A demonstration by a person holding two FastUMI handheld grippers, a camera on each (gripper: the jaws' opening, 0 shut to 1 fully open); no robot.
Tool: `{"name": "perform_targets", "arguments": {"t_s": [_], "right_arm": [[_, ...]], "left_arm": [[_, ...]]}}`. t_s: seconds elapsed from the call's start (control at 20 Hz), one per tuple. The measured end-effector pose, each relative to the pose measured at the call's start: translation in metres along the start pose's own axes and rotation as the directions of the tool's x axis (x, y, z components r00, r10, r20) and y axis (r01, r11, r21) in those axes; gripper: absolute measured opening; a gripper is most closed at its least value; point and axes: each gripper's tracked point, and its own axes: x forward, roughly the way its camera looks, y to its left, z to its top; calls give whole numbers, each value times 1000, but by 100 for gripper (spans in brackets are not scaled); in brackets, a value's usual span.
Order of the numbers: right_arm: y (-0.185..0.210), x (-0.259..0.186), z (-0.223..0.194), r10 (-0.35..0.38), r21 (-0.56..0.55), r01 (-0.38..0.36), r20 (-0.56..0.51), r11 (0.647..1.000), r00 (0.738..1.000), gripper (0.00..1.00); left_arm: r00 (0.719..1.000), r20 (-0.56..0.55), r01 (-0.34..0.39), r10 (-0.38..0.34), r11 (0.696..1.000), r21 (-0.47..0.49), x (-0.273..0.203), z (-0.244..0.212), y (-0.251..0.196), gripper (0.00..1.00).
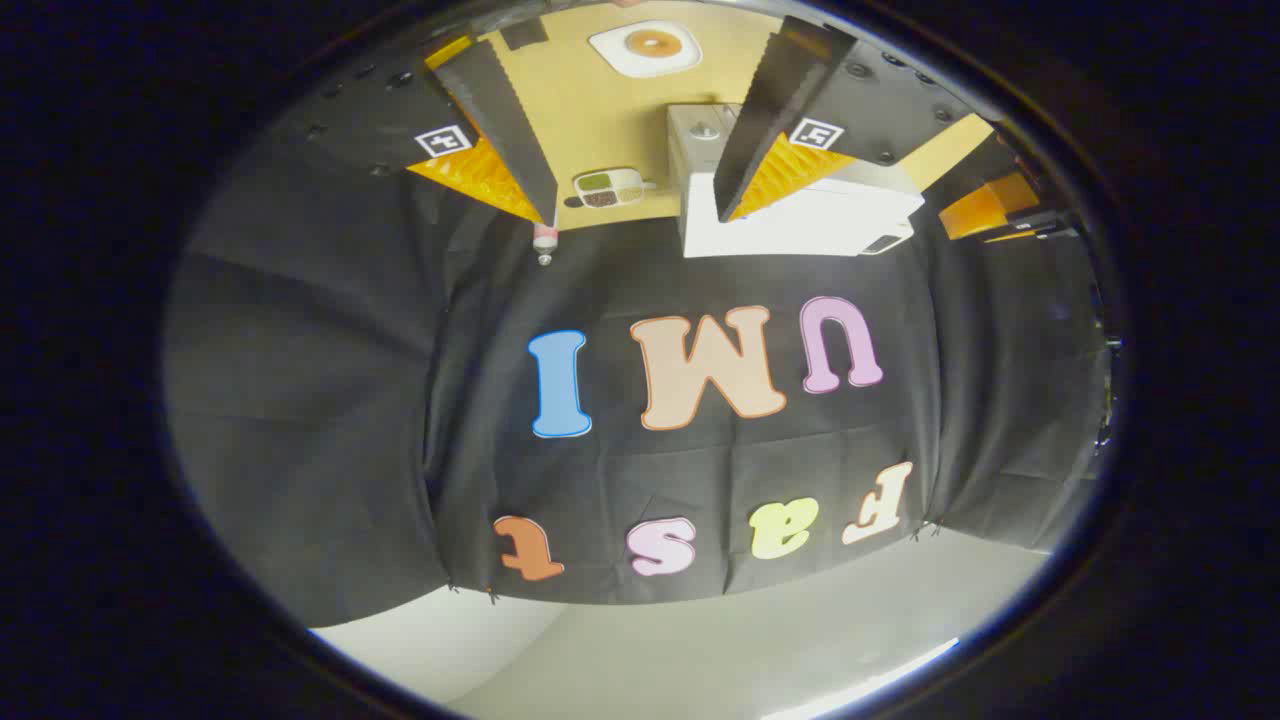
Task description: Open the microwave oven with the left hand, put the food in, and close the microwave oven.
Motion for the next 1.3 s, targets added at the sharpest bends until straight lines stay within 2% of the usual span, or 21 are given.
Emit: {"name": "perform_targets", "arguments": {"t_s": [0.05,0.1,0.15,0.35,0.4,0.45,0.75,0.8,0.9,0.95,1.0,1.05,1.1,1.3], "right_arm": [[2,-2,-2,-6,2,6,-2,1000,1000,92],[4,-4,-4,-12,6,12,-6,1000,1000,99],[6,-5,-5,-16,8,16,-9,1000,1000,92],[12,-6,-6,-21,8,21,-7,1000,1000,92],[13,-6,-5,-19,11,19,-4,1000,1000,92],[13,-5,-6,-17,13,17,-5,1000,1000,92],[7,2,-6,-9,19,10,-17,1000,1000,92],[4,4,-7,-11,20,12,-24,1000,1000,92],[1,6,-10,-4,25,5,-38,1000,999,92],[-2,8,-12,-2,24,3,-45,1000,999,92],[-5,9,-14,-3,24,4,-51,1000,999,98],[-9,10,-15,-2,24,4,-58,1000,998,99],[-12,12,-16,-3,26,4,-62,1000,998,92],[-29,16,-20,-15,38,18,-75,999,997,92]], "left_arm": [[1000,0,4,-4,1000,1,1,-1,3,95],[1000,-4,7,-7,1000,-1,1,-1,5,95],[1000,-7,12,-12,1000,-4,0,-2,6,93],[1000,-19,15,-15,1000,5,1,-6,12,96],[1000,-17,12,-12,1000,7,1,-5,13,93],[1000,-18,9,-9,1000,7,0,-5,13,96],[999,-33,-15,16,1000,7,1,-9,14,93],[999,-39,-18,19,1000,4,2,-10,14,96],[998,-57,-25,25,1000,3,4,-16,13,93],[998,-65,-26,26,1000,2,5,-19,10,96],[997,-76,-26,26,1000,1,6,-24,8,96],[996,-87,-25,25,1000,-2,8,-28,6,96],[995,-98,-22,22,1000,-5,11,-33,3,96],[989,-147,-9,4,999,-38,27,-58,-9,96]]}}
